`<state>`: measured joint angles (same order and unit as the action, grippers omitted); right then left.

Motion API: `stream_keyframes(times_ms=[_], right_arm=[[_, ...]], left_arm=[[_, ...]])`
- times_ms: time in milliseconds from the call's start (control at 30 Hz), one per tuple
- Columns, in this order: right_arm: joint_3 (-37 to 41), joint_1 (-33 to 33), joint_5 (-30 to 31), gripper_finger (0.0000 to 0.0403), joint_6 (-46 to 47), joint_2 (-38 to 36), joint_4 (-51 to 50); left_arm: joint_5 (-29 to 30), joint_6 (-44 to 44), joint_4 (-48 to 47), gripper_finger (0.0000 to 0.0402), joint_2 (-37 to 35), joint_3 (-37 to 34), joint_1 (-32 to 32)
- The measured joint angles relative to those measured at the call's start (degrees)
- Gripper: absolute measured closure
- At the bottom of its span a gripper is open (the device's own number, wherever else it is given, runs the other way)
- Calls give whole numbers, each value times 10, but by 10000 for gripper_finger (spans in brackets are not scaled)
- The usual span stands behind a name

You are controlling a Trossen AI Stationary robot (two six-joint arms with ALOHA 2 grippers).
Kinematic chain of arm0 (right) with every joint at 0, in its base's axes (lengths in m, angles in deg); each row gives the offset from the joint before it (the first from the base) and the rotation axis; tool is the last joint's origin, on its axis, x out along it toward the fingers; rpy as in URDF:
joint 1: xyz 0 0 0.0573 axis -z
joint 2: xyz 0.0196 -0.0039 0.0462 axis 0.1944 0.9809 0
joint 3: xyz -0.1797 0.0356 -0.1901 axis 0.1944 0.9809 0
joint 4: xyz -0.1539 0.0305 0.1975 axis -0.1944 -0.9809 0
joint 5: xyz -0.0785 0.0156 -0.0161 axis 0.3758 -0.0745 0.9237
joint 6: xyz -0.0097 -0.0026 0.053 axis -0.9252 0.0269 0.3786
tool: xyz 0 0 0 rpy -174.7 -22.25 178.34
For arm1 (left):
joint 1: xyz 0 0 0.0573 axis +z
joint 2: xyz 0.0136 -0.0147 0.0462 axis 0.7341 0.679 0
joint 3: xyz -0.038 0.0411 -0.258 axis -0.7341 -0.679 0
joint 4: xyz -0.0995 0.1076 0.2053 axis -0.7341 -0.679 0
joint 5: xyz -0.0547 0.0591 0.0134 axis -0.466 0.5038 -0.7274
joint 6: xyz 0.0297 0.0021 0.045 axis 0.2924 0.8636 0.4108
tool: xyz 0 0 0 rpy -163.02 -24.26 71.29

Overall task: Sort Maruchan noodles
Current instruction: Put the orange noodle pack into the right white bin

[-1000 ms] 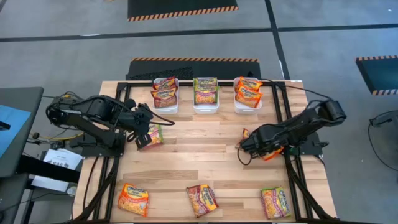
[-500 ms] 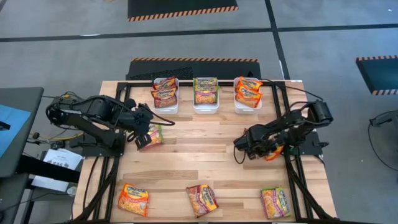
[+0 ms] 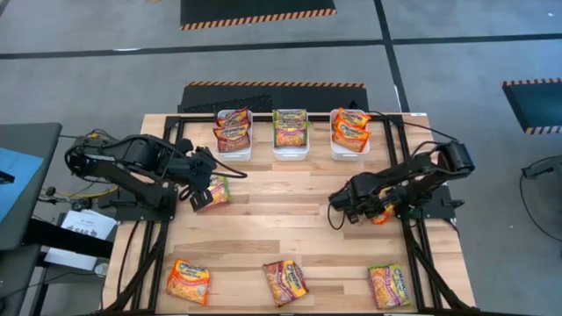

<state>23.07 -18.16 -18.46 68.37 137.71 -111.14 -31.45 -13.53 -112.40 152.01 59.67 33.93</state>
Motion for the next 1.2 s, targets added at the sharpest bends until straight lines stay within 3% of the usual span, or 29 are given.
stream_keyframes(times_ms=[433, 733, 1000, 1200], right_arm=[[-78, -67, 29, 398, 152, -93, -133], [-162, -97, 135, 398, 213, -134, -193], [-240, -63, 300, 398, 155, -134, -209], [-265, 18, 408, 398, -1, -134, -207]], left_arm=[[0, 8, 0, 280, 0, 0, 0], [0, 12, 1, 280, 0, 0, 0], [33, 40, 26, 280, 0, 0, 0], [74, 40, 39, 280, 0, 0, 16]])
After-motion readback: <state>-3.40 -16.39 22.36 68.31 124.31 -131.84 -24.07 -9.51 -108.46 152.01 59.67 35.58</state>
